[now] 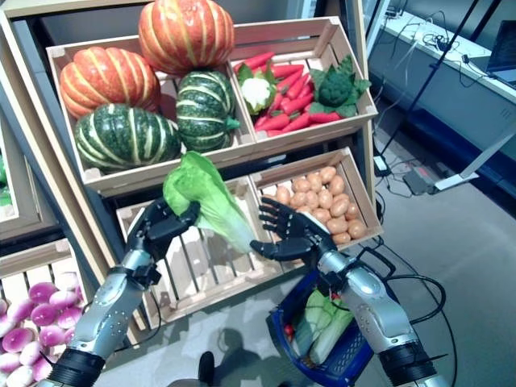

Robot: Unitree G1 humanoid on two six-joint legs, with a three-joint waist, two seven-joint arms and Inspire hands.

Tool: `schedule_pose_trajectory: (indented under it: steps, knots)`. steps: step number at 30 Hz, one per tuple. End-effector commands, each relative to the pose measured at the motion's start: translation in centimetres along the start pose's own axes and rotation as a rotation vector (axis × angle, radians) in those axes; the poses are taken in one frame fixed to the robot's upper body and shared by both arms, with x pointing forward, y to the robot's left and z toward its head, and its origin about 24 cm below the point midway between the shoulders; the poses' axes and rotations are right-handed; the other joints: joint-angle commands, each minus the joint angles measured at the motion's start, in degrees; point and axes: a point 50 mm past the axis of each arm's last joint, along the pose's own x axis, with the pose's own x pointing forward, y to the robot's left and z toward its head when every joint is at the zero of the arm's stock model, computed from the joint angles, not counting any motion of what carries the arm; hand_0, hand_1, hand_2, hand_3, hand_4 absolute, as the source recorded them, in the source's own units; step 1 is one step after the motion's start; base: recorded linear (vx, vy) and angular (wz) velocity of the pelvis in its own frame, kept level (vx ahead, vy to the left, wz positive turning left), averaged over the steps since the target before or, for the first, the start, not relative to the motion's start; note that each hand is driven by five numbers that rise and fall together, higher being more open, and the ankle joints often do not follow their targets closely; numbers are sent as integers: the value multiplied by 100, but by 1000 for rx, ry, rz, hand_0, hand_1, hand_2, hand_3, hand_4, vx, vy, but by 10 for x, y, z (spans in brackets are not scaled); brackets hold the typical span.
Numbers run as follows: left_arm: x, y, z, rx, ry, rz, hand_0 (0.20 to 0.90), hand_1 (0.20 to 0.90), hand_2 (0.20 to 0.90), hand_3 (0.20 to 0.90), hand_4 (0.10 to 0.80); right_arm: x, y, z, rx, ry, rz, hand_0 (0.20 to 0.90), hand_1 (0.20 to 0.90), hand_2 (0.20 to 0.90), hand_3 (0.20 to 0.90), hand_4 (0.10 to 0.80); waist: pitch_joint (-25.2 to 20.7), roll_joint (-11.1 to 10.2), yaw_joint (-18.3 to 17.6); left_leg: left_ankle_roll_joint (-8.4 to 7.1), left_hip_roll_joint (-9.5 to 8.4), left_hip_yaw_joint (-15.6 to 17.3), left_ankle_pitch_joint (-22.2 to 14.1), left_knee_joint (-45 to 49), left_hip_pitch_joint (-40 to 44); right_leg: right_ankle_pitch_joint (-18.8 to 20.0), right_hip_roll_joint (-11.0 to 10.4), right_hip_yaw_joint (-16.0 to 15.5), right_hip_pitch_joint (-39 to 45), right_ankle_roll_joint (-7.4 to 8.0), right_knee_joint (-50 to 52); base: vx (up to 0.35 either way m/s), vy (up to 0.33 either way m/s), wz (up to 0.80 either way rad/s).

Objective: Put vegetables into the basket

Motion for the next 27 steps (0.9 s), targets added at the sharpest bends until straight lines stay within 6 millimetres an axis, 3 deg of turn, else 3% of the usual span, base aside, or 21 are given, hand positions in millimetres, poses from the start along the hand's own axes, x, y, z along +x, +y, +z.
schedule_pose_trajectory:
  steps: [1, 7, 15, 21, 27]
  knots:
    - [23, -22, 42, -24, -196, -154, 300, 300, 300, 300, 400, 20, 22, 39, 54, -106, 263, 900, 900, 900, 900, 800, -622, -138, 154, -185, 84, 84, -807, 8, 446, 557, -372, -65, -275, 52, 0, 0, 0, 0]
    - [24, -23, 39, -24, -182, -156, 300, 300, 300, 300, 400, 30, 38, 26, 121, 17, 402, 900, 900, 900, 900, 800, -666, -165, 224, -208, 89, 46, -794, 8, 462, 553, -385, -92, -244, 49, 0, 2, -1, 2]
    - [23, -21, 34, -39, -165, -150, 300, 300, 300, 300, 400, 39, 53, 25, 167, 25, 474, 900, 900, 900, 900, 800, -713, -172, 274, -226, 92, 24, -770, 8, 479, 559, -406, -74, -214, 48, 0, 0, 0, 0]
    - [23, -20, 32, -46, -168, -121, 300, 300, 300, 300, 400, 47, 36, 31, 38, -57, 161, 900, 900, 900, 900, 800, -716, -145, 236, -204, 78, 11, -782, 8, 500, 566, -406, 13, -225, 44, 0, 0, 0, 0]
    - [24, -23, 32, -52, -182, -97, 300, 300, 300, 300, 400, 50, 37, 33, 105, -114, -20, 900, 900, 900, 900, 800, -678, -106, 182, -190, 76, 21, -791, 8, 521, 579, -413, 90, -231, 57, 0, 0, 0, 0]
